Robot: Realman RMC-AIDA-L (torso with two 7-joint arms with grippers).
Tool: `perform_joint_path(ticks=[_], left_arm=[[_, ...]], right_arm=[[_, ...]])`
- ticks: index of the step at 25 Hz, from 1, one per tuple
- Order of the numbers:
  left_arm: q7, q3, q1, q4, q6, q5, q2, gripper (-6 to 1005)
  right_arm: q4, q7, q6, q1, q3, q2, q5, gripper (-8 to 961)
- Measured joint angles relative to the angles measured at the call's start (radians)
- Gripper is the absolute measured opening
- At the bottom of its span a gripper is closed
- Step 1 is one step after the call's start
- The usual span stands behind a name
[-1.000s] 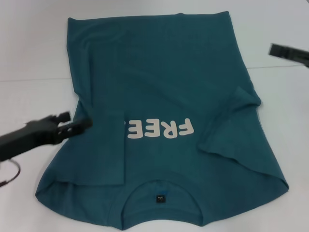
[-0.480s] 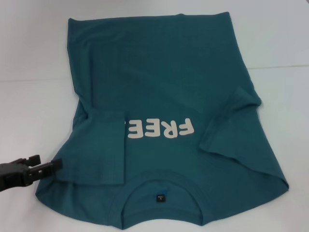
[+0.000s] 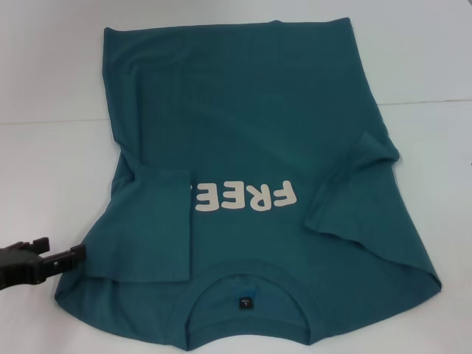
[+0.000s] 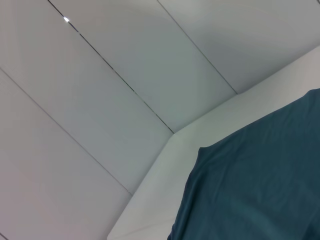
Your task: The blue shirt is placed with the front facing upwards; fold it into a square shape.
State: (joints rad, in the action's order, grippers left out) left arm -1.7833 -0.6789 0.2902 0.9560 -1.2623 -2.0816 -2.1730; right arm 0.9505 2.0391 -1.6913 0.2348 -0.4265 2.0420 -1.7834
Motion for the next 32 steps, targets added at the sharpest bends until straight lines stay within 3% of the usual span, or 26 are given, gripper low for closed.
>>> perform_joint_path(ticks=[32], left_arm=[[-0.005,-0.017,0.058,-0.143,0.068,-0.046,0.01,875]], right_arm=[[-0.001,-0.016,-0.002,0.001,0.0,0.01,-0.037,907]])
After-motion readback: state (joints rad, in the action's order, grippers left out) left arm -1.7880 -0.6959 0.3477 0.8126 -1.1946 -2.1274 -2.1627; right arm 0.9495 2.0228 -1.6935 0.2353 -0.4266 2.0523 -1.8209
